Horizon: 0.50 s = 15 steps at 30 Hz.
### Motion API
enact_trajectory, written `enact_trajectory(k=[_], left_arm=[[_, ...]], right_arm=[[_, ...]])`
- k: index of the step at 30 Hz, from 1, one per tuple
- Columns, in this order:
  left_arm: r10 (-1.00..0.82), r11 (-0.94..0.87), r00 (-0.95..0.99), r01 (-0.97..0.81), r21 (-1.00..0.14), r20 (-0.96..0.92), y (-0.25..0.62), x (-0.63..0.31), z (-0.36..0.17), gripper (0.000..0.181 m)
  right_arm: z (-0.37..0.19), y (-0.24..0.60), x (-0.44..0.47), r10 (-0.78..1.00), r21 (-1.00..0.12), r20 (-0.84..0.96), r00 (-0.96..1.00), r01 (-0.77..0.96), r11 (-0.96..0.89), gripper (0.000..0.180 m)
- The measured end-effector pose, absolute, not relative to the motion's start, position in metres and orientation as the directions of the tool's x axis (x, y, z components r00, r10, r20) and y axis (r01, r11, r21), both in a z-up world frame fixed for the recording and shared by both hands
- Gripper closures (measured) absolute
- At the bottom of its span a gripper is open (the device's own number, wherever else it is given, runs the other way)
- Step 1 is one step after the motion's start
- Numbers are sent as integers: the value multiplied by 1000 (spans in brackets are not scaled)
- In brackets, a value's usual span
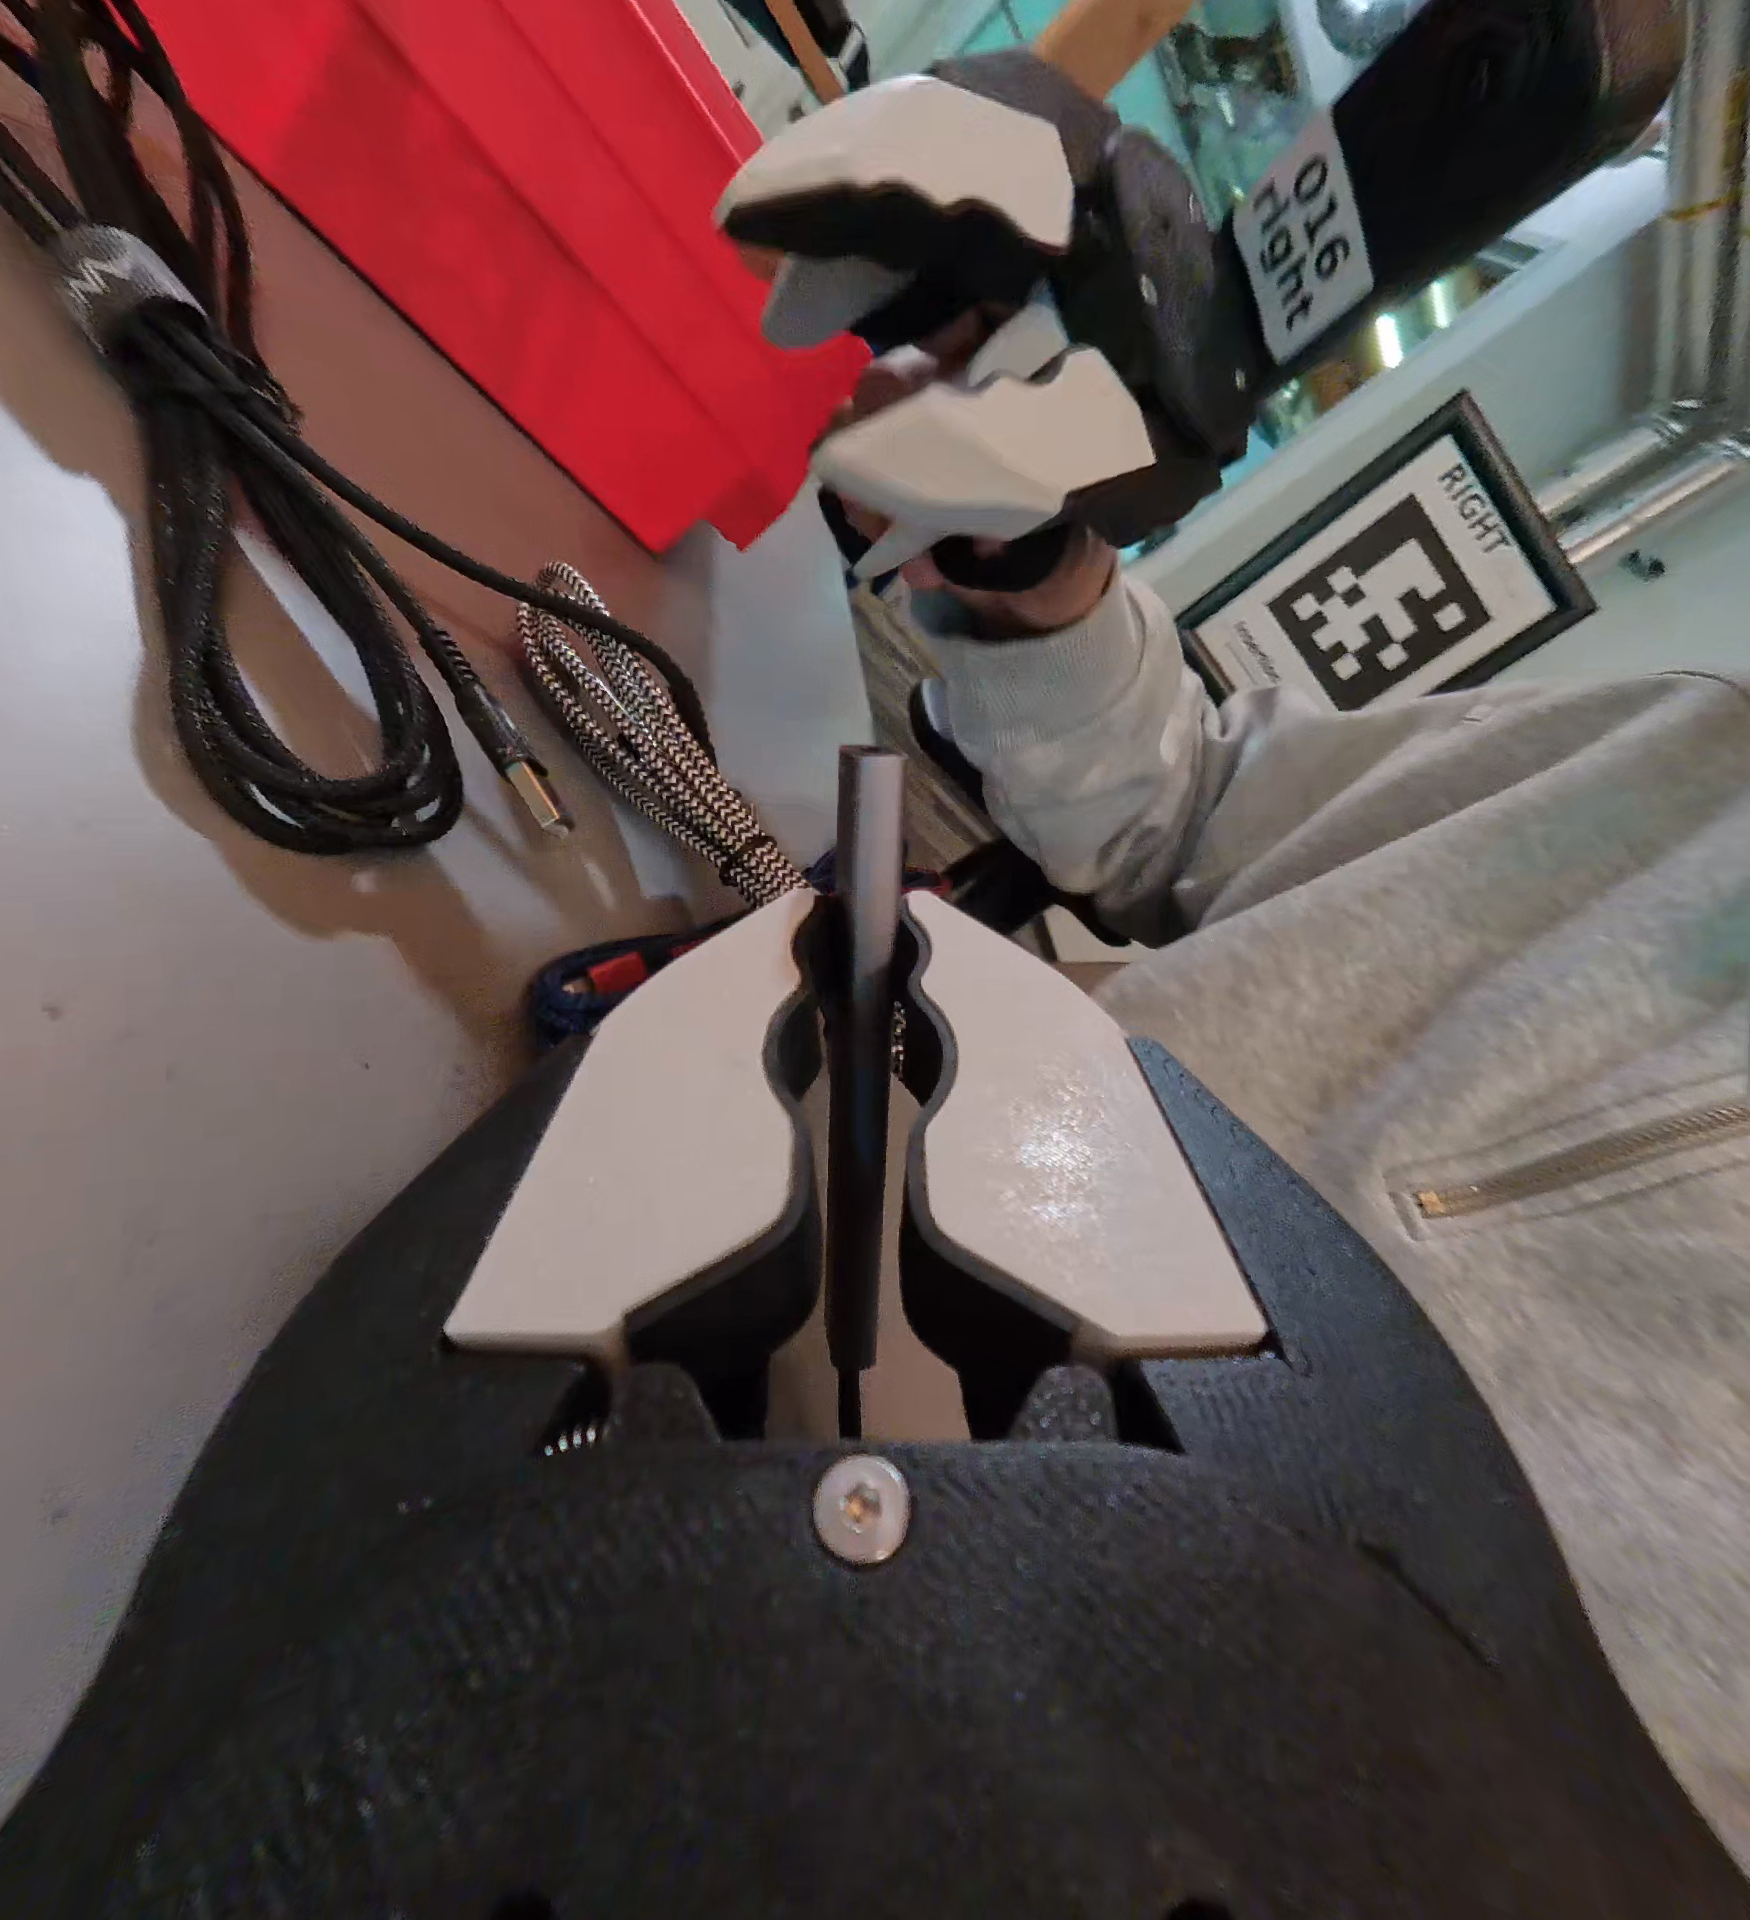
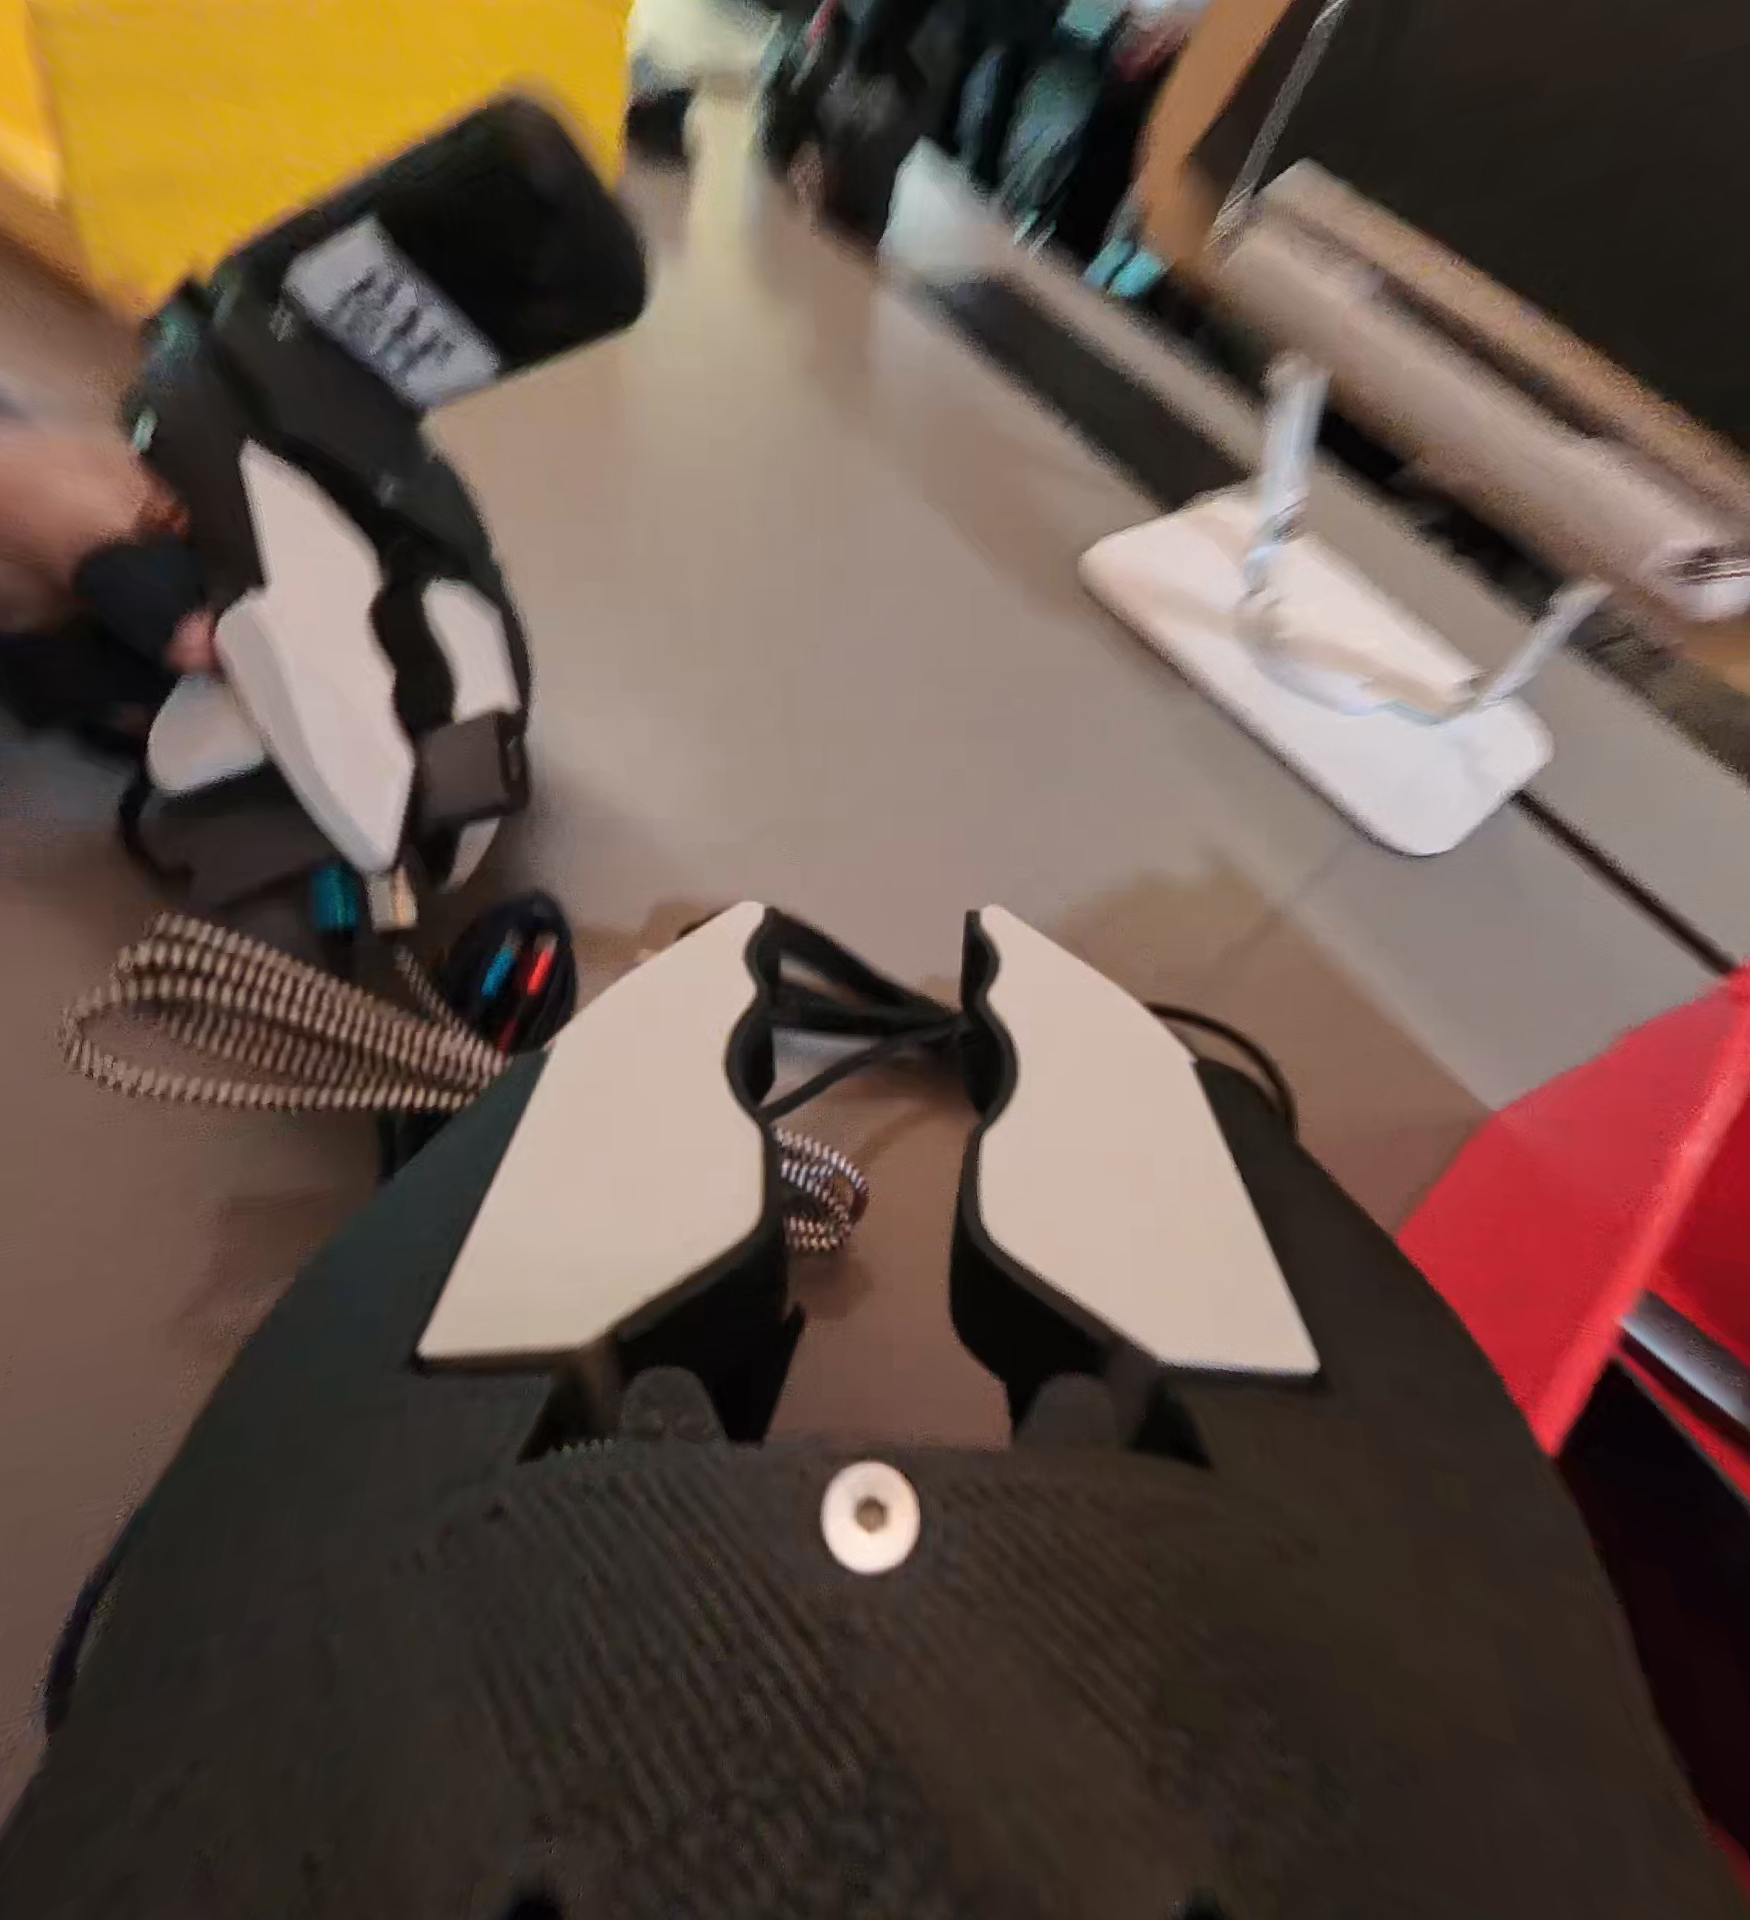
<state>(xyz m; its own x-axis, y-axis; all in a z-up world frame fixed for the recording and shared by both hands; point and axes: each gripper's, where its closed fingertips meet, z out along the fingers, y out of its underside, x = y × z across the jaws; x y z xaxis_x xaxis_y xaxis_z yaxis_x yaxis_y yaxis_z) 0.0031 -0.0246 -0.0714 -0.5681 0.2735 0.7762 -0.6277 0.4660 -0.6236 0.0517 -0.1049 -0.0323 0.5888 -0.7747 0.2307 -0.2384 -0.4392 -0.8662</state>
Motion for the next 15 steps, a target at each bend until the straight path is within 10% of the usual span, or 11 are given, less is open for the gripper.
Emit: enact_trajectory(k=[1,6,15], left_arm=[[284,477,-550,-629,-614,785,-24,1,-71,168],[318,485,-469,-666,-566,824,-20,2,-67,168],[316,474,-457,-683,-555,832,-20,4,-66,168]], right_arm=[[-44,-100,48,-718,-809,225,659,-285,-515,143],[-73,-127,46,-386,-328,451,805,-252,-910,142],[-103,-151,79,53,210,290,956,-10,-978,130]])
